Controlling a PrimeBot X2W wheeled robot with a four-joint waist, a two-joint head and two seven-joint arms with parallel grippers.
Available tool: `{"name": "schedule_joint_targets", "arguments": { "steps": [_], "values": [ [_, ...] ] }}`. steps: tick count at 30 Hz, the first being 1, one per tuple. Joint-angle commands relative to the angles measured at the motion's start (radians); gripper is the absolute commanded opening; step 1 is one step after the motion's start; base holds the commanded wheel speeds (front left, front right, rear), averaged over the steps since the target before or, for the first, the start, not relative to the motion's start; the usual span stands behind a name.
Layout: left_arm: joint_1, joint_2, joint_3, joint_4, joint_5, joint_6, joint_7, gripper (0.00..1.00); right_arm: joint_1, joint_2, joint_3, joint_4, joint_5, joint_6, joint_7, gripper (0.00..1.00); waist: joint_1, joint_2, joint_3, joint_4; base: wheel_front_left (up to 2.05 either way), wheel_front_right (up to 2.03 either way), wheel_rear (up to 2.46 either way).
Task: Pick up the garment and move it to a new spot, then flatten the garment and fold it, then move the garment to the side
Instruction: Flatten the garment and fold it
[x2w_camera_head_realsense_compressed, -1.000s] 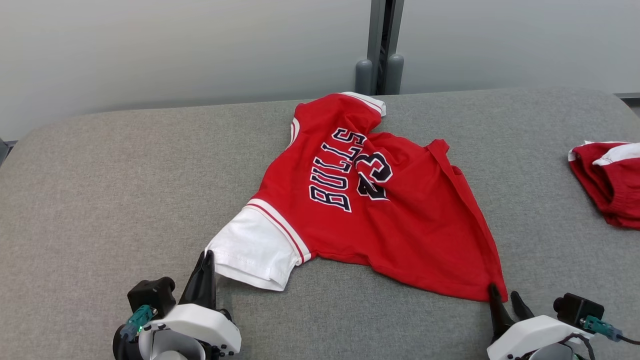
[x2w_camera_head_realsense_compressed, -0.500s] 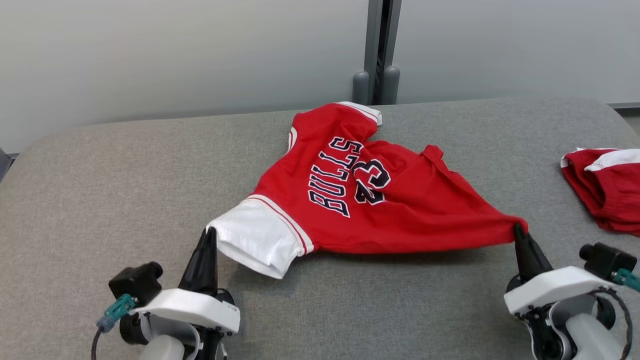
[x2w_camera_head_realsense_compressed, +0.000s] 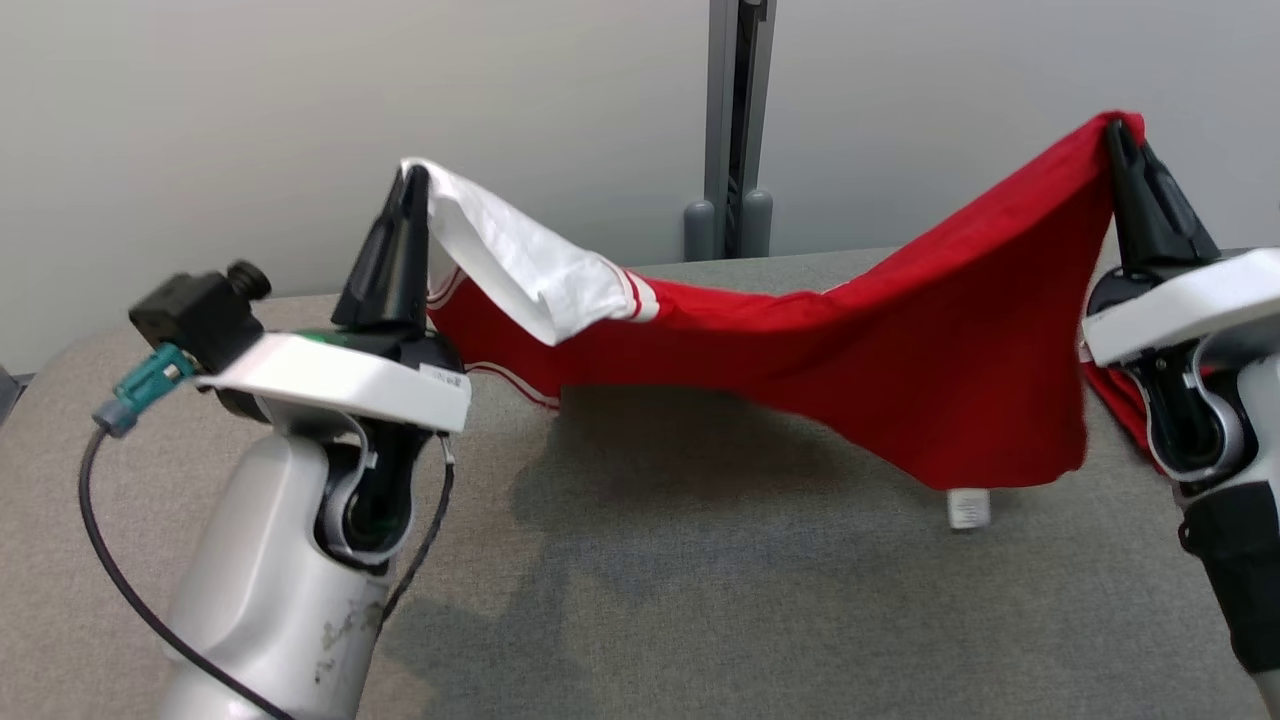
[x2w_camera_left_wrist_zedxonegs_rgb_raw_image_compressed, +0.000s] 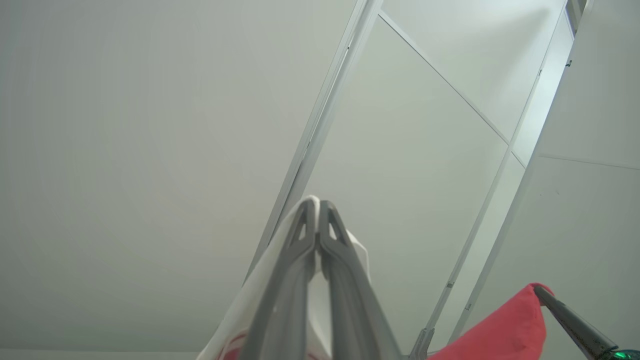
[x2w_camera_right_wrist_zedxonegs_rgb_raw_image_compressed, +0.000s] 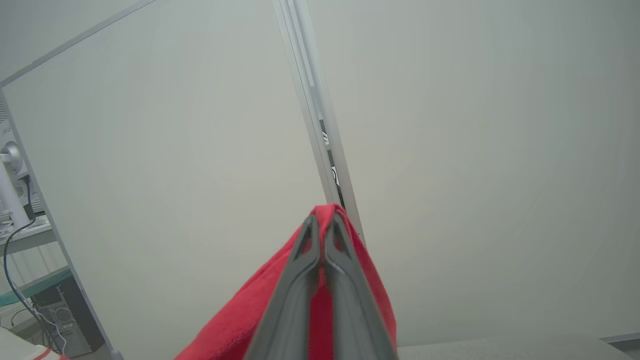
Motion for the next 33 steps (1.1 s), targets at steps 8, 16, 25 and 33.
{"name": "schedule_joint_targets", "arguments": {
  "steps": [8,16,25,33],
  "values": [
    [-0.189,0.038,0.038,-0.007,-0.033,0.03,0.101,0.0,-0.184,0.0,-0.016,0.061,-0.115,0.0,0.071,0.0,0.0,0.0,-0.039,-0.017,0.0,0.0,0.0],
    [-0.282,0.053,0.071,0.099,-0.117,0.056,0.222,0.0,-0.293,0.022,-0.008,0.168,-0.144,0.0,0.155,0.0,0.0,0.0,-0.024,-0.029,0.0,0.0,0.0],
    [-0.48,0.087,0.092,0.272,-0.117,0.086,0.269,0.0,-0.46,0.035,0.02,0.299,-0.115,0.0,0.192,0.0,0.0,0.0,0.087,-0.052,0.0,0.0,0.0],
    [-0.87,0.056,0.099,0.45,-0.061,0.105,0.118,0.0,-0.785,0.029,-0.011,0.461,-0.101,0.0,0.045,0.0,0.0,0.0,0.318,-0.042,0.0,0.0,0.0]
  ]
}}
